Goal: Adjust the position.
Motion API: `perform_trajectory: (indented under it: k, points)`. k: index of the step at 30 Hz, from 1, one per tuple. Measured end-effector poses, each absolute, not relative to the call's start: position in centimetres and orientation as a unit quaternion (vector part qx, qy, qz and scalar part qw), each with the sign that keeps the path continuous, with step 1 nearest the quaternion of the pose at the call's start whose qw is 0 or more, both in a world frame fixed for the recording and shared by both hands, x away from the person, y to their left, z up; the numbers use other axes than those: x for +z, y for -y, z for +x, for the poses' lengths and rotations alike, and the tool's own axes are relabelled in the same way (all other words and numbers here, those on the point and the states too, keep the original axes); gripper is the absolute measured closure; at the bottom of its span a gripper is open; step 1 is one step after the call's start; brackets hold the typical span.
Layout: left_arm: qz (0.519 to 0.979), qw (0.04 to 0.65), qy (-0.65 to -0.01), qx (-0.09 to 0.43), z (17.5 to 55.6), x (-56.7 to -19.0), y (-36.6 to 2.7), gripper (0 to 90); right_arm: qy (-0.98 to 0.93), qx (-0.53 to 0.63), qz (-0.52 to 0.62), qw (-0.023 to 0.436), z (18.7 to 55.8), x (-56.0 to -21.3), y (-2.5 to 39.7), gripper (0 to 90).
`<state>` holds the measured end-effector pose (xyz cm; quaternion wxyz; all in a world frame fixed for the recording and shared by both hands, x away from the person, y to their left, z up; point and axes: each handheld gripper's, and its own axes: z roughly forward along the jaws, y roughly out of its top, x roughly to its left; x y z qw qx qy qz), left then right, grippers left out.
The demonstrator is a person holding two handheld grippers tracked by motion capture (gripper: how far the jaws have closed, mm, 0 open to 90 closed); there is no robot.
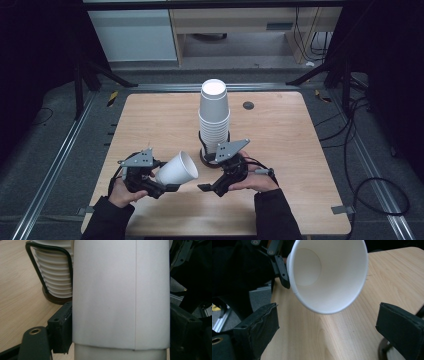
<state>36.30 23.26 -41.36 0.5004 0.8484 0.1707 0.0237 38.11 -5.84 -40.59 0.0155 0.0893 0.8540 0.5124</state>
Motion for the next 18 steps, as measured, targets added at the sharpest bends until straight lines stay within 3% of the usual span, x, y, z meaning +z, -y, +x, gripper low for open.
perform_trajectory:
  k: [18]
  points:
    - [0.853,0.502,-0.144,0.016,35.7,-41.4,-22.1,20.2,-0.832,0.545,0.101,-0.006,38.2,-41.7,5.0,3.8]
